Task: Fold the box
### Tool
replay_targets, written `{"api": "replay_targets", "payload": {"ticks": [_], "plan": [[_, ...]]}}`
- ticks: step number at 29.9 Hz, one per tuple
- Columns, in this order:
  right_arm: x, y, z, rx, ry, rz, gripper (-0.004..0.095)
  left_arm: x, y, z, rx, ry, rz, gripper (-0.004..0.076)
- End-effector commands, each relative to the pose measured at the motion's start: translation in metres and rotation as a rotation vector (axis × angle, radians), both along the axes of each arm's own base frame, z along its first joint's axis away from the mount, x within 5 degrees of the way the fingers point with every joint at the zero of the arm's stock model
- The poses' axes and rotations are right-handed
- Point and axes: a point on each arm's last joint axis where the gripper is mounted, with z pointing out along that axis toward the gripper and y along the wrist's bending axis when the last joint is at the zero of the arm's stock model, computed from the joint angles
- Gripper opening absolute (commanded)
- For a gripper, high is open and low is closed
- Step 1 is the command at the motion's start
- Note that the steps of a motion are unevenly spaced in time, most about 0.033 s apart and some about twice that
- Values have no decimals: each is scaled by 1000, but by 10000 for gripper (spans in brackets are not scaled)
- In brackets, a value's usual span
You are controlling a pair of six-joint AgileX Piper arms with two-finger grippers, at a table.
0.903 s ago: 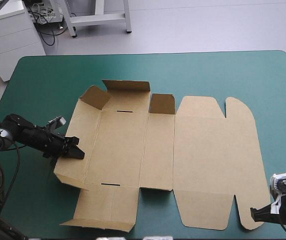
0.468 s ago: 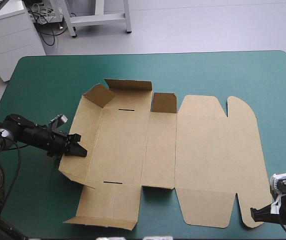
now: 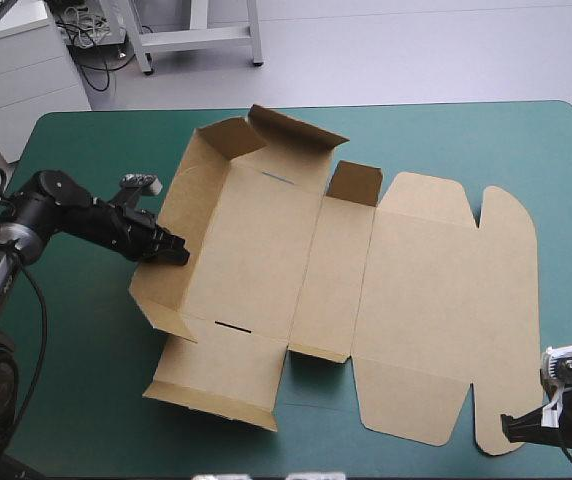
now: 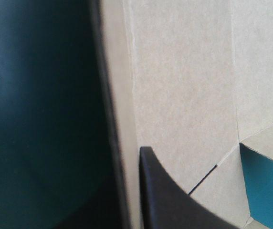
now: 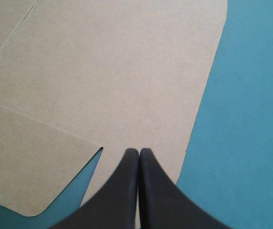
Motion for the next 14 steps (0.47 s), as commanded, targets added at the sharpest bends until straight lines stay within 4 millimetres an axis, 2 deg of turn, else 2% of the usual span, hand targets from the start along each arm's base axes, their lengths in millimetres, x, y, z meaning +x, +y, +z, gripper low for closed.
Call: {"api": "replay_targets", "payload": {"ticks": [1, 7, 11, 14], "plan": [[4, 0, 11, 0, -82, -1, -23, -11, -24, 62, 46, -144, -118, -32], [5, 0, 12, 0, -90, -1, -23, -14, -56, 123, 215, -389, -205, -32], [5, 0, 12, 1, -97, -1, -23, -21, -74, 152, 309, -538, -250, -32], [5, 0, 13, -4, -100, -3, -23, -23, -87, 164, 371, -650, -270, -32]]}}
